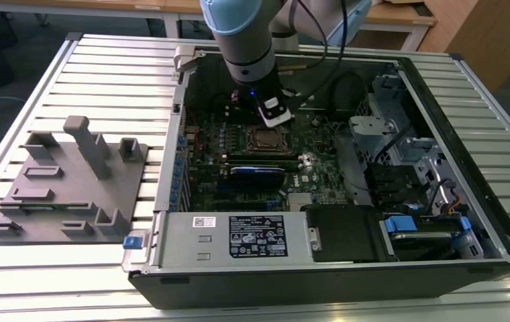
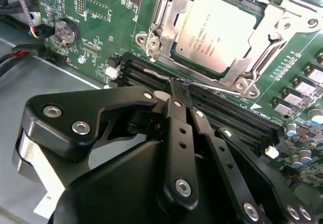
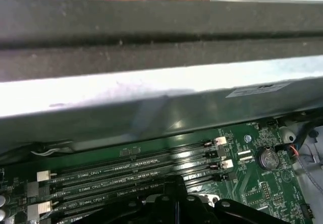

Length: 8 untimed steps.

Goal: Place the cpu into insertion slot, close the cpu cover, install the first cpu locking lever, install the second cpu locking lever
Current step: 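Install the first cpu locking lever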

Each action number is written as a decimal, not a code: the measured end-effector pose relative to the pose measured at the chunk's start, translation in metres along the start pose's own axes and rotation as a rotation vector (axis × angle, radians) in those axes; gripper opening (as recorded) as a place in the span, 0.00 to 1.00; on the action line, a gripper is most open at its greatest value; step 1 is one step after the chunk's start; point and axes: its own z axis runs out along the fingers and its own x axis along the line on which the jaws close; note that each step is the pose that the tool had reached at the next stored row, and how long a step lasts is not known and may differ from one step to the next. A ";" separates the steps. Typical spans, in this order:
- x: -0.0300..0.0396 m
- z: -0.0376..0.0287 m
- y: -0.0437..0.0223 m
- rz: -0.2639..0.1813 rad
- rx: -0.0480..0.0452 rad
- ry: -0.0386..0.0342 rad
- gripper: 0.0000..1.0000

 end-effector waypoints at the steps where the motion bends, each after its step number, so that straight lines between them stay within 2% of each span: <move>1: 0.0001 0.0003 0.0001 0.000 0.0006 -0.0003 0.10; 3: 0.0003 0.0008 0.0004 -0.002 0.0058 -0.0015 0.10; 6: 0.0006 0.0016 0.0006 -0.008 0.0247 -0.0059 0.10; 8: 0.0008 0.0021 0.0008 -0.010 0.0303 -0.0075 0.10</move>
